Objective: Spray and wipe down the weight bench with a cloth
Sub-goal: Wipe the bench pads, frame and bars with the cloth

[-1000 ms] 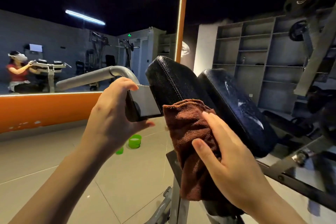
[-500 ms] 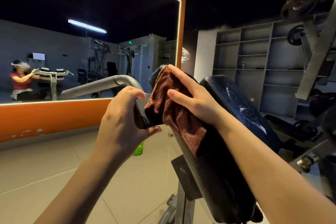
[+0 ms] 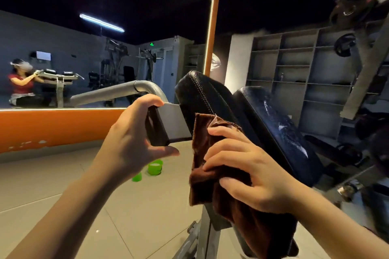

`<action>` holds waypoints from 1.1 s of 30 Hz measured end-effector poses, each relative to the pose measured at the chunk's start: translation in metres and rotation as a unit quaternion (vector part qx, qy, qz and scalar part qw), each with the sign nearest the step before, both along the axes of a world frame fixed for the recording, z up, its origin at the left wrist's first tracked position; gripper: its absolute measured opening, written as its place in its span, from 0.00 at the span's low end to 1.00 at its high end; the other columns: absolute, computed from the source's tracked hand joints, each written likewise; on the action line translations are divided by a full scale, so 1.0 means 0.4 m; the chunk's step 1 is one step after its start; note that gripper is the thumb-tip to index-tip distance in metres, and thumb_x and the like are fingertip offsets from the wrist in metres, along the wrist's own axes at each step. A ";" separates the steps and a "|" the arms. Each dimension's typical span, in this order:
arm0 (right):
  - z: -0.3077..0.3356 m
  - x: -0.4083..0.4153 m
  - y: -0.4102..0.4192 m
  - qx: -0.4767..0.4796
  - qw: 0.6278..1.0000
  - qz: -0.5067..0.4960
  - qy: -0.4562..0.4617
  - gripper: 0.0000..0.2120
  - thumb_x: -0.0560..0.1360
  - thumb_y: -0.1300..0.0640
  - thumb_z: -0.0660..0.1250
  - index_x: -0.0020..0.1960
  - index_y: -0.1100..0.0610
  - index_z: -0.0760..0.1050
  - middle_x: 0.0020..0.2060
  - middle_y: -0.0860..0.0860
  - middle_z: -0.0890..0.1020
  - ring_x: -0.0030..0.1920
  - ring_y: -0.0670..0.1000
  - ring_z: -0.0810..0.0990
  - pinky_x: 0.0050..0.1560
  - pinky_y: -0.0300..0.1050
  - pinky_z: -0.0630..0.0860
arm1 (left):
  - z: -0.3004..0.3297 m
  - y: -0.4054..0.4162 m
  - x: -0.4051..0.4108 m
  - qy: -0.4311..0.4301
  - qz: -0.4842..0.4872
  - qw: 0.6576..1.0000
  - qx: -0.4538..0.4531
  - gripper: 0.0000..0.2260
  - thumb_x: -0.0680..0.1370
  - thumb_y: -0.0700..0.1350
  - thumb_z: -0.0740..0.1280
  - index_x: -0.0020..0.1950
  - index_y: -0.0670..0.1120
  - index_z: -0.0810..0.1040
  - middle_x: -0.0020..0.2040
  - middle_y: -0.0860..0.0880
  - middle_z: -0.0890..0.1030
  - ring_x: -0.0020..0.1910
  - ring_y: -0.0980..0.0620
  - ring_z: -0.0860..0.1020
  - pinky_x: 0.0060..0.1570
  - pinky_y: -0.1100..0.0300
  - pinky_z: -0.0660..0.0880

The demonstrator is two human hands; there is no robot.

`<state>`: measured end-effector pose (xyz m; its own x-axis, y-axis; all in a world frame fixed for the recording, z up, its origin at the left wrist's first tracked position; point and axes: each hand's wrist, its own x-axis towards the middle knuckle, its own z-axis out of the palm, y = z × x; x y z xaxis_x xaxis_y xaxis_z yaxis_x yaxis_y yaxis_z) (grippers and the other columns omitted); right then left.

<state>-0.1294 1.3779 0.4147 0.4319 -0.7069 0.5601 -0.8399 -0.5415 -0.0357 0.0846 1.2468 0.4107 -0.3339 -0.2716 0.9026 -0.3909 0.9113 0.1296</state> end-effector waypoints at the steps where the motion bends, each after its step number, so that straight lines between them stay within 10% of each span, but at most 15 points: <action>1: -0.017 -0.003 0.018 -0.004 1.000 0.006 -0.002 0.14 0.74 0.53 0.63 0.57 0.53 0.81 0.59 0.41 0.78 0.75 0.46 0.61 0.76 0.45 0.54 | 0.002 0.002 0.003 -0.005 -0.002 1.000 0.003 0.41 0.58 0.58 0.73 0.65 0.39 0.68 0.60 0.37 0.78 0.54 0.49 0.71 0.51 0.58 0.69; 18: 0.187 0.028 -0.233 -0.009 0.996 -0.002 -0.083 0.18 0.78 0.48 0.59 0.66 0.50 0.75 0.71 0.44 0.70 0.75 0.37 0.52 0.74 0.36 0.46 | -0.001 -0.017 -0.001 0.026 -0.034 0.999 0.022 0.38 0.61 0.63 0.69 0.64 0.44 0.66 0.62 0.39 0.76 0.59 0.48 0.72 0.55 0.58 0.70; 23: 0.147 -0.010 -0.190 0.033 0.988 0.003 -0.151 0.31 0.72 0.36 0.62 0.73 0.35 0.57 0.77 0.36 0.53 0.77 0.41 0.49 0.77 0.57 0.51 | -0.001 -0.016 0.007 0.004 -0.022 1.000 0.014 0.36 0.61 0.63 0.69 0.64 0.48 0.64 0.63 0.40 0.76 0.59 0.50 0.71 0.56 0.63 0.66; 33: -0.055 -0.038 0.022 0.056 0.968 -0.103 -0.220 0.39 0.66 0.32 0.62 0.73 0.28 0.49 0.76 0.32 0.49 0.76 0.38 0.51 0.76 0.51 0.55 | -0.004 0.025 -0.004 -0.011 0.019 0.999 0.031 0.37 0.62 0.47 0.80 0.66 0.39 0.68 0.66 0.38 0.73 0.59 0.50 0.68 0.55 0.58 0.68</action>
